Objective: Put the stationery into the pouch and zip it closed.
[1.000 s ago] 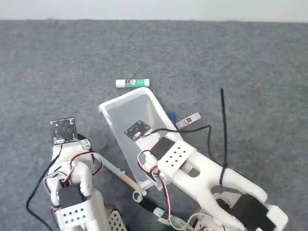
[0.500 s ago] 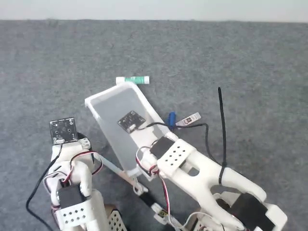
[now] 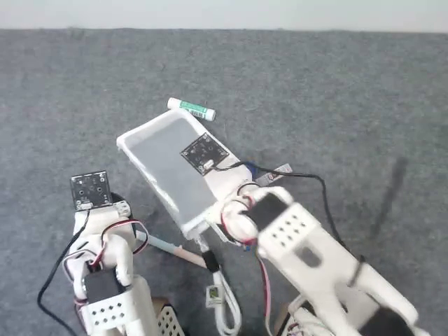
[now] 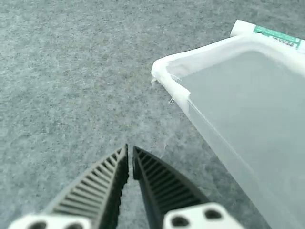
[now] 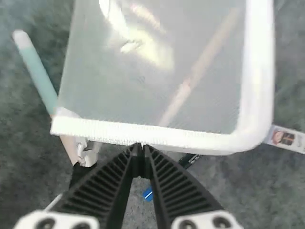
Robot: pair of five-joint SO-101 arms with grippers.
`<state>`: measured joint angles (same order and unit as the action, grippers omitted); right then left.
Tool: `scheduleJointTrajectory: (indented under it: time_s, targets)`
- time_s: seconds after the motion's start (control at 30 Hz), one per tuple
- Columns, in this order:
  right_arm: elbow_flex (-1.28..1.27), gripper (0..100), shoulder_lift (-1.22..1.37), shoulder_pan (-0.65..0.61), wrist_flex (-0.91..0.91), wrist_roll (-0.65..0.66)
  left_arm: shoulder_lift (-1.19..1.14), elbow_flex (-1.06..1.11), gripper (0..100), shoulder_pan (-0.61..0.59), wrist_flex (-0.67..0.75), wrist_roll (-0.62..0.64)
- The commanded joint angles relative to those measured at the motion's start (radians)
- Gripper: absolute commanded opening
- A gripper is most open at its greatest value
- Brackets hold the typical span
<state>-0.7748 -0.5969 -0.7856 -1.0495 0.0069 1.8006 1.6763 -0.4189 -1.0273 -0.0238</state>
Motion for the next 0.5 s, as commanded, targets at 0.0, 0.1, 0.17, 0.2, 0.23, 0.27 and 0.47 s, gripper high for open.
scheduleJointTrajectory:
  time_s: [0.0,0.1,0.17,0.2,0.23,0.27,0.47]
  targets:
    - [0.026,0.9,-0.143,-0.024,-0.042,-0.014,0.014,-0.033,1,0.000,0.026,0.002]
    - [0.026,1.0,-0.176,-0.085,-0.074,-0.014,0.014,-0.033,1,0.000,0.026,0.002]
    - [0.025,1.0,-0.176,-0.120,-0.074,-0.015,0.014,-0.033,1,0.002,0.026,0.002]
    - [0.015,1.1,-0.176,-0.139,-0.073,-0.015,0.014,-0.033,1,0.002,0.026,0.002]
    - [0.003,1.1,-0.176,-0.159,-0.067,-0.015,0.014,-0.031,1,0.003,0.026,0.002]
    - [-0.011,1.1,-0.176,-0.180,-0.065,-0.017,0.014,-0.030,1,0.003,0.026,0.002]
    - [-0.040,2.5,-0.174,-0.286,-0.064,-0.175,0.014,-0.028,1,0.005,0.026,0.002]
